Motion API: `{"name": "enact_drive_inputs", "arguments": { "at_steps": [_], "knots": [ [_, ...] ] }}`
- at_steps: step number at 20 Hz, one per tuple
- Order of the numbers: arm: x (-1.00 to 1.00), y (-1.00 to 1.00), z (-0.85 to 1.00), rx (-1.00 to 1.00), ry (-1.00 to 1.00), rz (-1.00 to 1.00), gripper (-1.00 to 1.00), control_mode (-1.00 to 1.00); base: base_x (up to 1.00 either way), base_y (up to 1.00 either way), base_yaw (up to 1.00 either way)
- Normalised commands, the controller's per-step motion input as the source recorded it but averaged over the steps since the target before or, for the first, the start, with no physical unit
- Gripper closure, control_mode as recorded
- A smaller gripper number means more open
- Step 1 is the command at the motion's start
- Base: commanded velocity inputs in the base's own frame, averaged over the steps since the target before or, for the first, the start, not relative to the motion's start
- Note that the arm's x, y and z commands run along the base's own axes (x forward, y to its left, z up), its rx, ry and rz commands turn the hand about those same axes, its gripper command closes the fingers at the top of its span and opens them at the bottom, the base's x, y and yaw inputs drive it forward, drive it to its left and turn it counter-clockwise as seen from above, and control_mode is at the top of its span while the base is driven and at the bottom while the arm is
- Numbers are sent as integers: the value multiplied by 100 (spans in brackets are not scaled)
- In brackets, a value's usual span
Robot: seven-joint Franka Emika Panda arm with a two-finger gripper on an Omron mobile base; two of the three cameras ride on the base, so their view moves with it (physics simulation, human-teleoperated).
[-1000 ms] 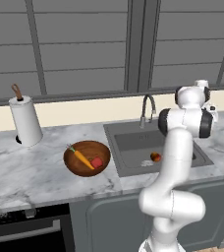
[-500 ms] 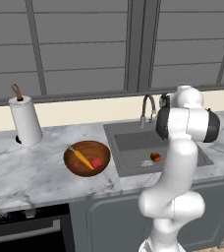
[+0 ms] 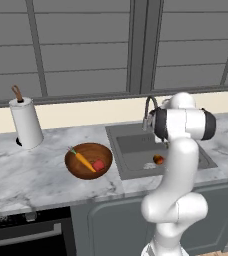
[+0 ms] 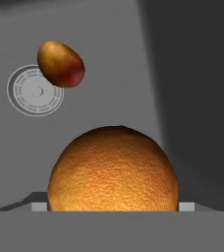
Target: There is a mixed pile of frozen fruits and vegetables on the counter. Locate all the frozen vegetables and place the items in a bowl on the counter. Take all the frozen fruits and defrost them in a running sink.
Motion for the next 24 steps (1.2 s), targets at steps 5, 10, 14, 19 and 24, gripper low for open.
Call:
{"name": "enact_drive_inputs", "arguments": {
  "at_steps": [5, 10, 14, 19, 24],
  "knots": [
    [78, -19, -34, 0, -1, 0, 100, -100, 0, 0, 0],
    [51, -33, -72, 3, 5, 0, 100, -100, 0, 0, 0],
    [22, 9, -65, 4, -1, 0, 100, -100, 0, 0, 0],
    [31, 18, -48, 0, 0, 0, 100, -100, 0, 0, 0],
    [32, -9, -33, 0, -2, 0, 100, -100, 0, 0, 0]
  ]
}}
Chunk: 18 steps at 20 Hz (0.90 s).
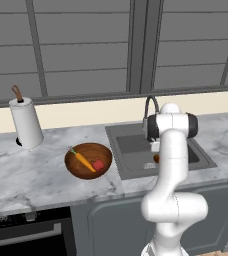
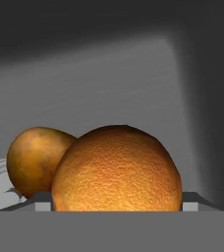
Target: There is a mixed pile of frozen fruits and vegetables on the counter. Locate all the frozen vegetables and place the items in a bowl on the counter. Take all the frozen fruits and defrost them in a running sink.
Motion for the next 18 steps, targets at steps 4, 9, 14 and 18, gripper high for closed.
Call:
{"name": "enact_drive_inputs", "arguments": {
  "at_steps": [4, 9, 14, 18],
  "knots": [
    [26, -13, -29, 3, 0, 0, 100, -100, 0, 0, 0],
    [21, 0, -31, 1, 0, 0, 100, -100, 0, 0, 0],
    [7, 0, -28, 2, 0, 0, -100, -100, 0, 0, 0],
    [0, 0, -19, 6, 10, -1, -100, -100, 0, 0, 0]
  ]
}}
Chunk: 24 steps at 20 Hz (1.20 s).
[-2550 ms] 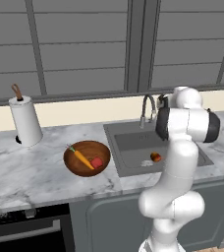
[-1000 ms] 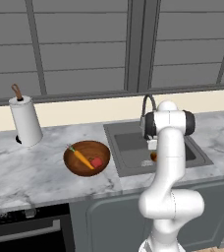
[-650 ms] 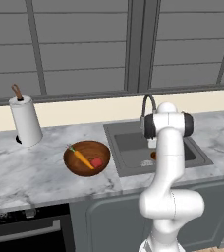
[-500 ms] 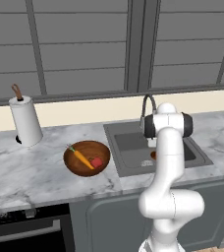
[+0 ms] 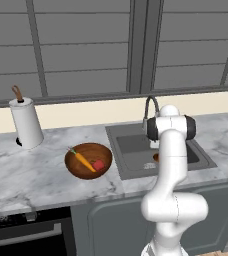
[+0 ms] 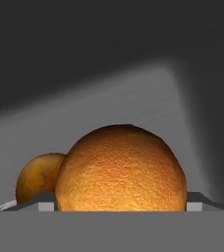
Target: There is a mixed pile of frozen fruits and vegetables on the counter. Locate all the frozen vegetables and place the items in a bowl on the counter. Take all the frozen fruits and defrost them in a running sink.
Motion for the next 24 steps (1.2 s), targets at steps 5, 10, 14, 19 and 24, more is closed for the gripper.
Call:
{"name": "enact_drive_inputs", "arguments": {
  "at_steps": [5, 10, 14, 19, 24],
  "knots": [
    [-2, 0, -19, 5, 15, -3, -100, -100, 0, 0, 0],
    [-5, -1, 19, 0, 2, -1, -100, -100, 0, 0, 0],
    [-6, -1, 29, -1, 0, 0, -100, -100, 0, 0, 0],
    [-11, -3, 62, 0, -5, 0, -100, -100, 0, 0, 0],
    [-7, -5, 63, 0, -6, -1, -100, -100, 0, 0, 0]
  ]
}}
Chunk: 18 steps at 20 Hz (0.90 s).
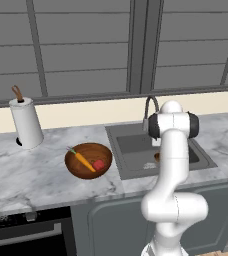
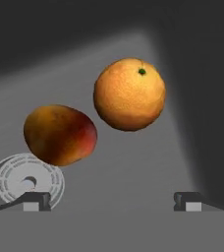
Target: There is a mixed pile of frozen fruits and vegetables on the counter. Locate all the frozen vegetables and place the items in a bowl on the counter. Take all the frozen fruits and defrost them in a running sink.
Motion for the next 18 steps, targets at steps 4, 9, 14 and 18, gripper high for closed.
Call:
{"name": "enact_drive_inputs", "arguments": {
  "at_steps": [4, 9, 14, 18],
  "knots": [
    [-25, 0, 75, 0, -9, -1, -100, -100, 0, 0, 0],
    [-28, 0, 66, 0, -5, 0, -100, -100, 0, 0, 0],
    [-16, 2, 80, 1, 0, 0, -100, -100, 0, 0, 0],
    [-20, 23, 63, 3, 0, 0, -100, -100, 0, 0, 0]
  ]
}}
